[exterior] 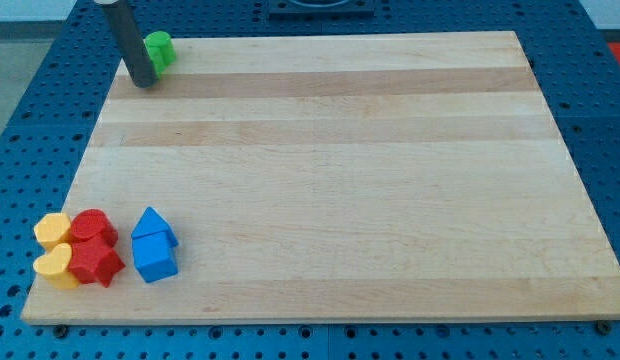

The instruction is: Move your arm towards the bottom center of the board

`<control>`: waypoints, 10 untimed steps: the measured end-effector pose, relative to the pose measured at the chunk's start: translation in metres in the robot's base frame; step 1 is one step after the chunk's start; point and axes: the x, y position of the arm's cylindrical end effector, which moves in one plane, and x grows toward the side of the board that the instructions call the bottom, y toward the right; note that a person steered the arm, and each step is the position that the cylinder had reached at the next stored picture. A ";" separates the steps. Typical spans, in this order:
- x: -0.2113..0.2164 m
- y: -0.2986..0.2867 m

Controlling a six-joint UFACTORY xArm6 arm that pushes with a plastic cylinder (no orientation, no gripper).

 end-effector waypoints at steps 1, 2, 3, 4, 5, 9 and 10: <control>0.000 0.000; 0.016 0.048; 0.030 0.149; 0.042 0.218; 0.043 0.224; 0.104 0.390; 0.179 0.448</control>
